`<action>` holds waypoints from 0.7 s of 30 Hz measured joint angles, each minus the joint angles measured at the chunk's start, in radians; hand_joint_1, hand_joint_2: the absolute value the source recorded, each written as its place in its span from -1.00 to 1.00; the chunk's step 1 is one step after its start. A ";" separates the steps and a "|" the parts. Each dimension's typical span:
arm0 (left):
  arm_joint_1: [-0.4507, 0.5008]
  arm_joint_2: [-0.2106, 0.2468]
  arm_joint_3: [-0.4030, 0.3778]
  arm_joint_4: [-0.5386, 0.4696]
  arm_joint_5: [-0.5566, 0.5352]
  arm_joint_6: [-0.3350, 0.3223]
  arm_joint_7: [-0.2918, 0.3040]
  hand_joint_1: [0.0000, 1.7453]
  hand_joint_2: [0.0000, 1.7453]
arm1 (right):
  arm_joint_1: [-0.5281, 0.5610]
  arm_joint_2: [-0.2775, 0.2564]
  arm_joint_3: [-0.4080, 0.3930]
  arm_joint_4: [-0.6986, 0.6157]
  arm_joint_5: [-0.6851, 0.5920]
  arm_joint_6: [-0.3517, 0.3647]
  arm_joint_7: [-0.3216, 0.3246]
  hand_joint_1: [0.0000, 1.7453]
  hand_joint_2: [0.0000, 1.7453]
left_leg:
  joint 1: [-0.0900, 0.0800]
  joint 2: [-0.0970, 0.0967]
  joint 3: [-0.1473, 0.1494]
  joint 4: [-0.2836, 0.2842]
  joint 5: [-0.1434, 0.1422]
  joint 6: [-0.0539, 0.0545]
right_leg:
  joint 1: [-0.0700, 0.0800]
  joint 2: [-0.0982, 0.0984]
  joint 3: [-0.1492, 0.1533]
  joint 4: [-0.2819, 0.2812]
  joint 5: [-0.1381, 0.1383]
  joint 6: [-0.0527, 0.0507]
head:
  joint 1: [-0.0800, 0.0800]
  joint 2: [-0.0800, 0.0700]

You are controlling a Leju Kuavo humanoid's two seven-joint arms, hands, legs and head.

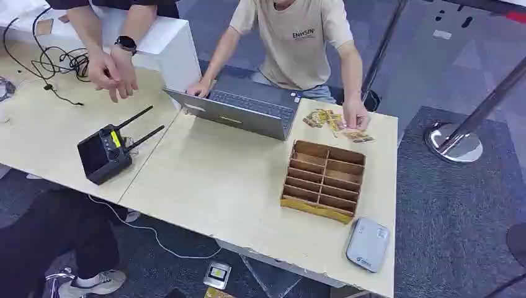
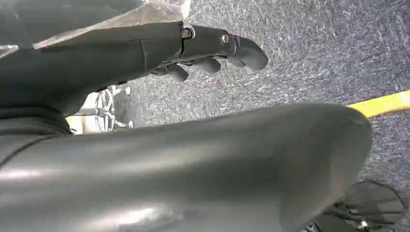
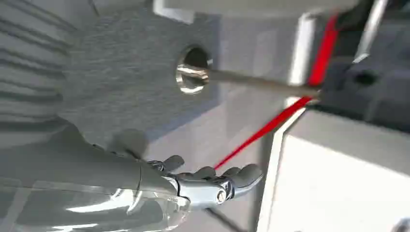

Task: Pass the card to the sensor for recognition and then transmit it.

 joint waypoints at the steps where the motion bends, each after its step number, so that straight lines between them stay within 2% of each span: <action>1: -0.001 0.000 -0.004 0.000 0.000 0.000 0.000 -1.00 -1.00 | -0.004 -0.001 0.026 -0.026 0.014 -0.003 0.005 -1.00 1.00 | 0.000 0.000 0.000 0.000 0.000 0.000 | 0.000 0.000 0.000 0.000 0.000 0.000 | 0.000 0.000; 9: -0.006 0.003 -0.022 0.002 -0.005 0.000 0.000 -1.00 -1.00 | -0.046 -0.007 0.245 -0.204 0.139 -0.014 0.053 -1.00 1.00 | 0.000 -0.001 0.000 0.000 0.000 0.000 | 0.000 -0.001 0.000 0.000 0.000 0.000 | 0.000 0.000; 21: -0.009 0.004 -0.048 0.005 -0.022 0.001 -0.005 -1.00 -1.00 | -0.099 -0.030 0.517 -0.357 0.394 -0.016 0.108 -1.00 1.00 | 0.000 -0.001 0.000 0.000 0.000 0.000 | 0.000 -0.002 0.000 0.000 0.000 0.000 | 0.000 0.000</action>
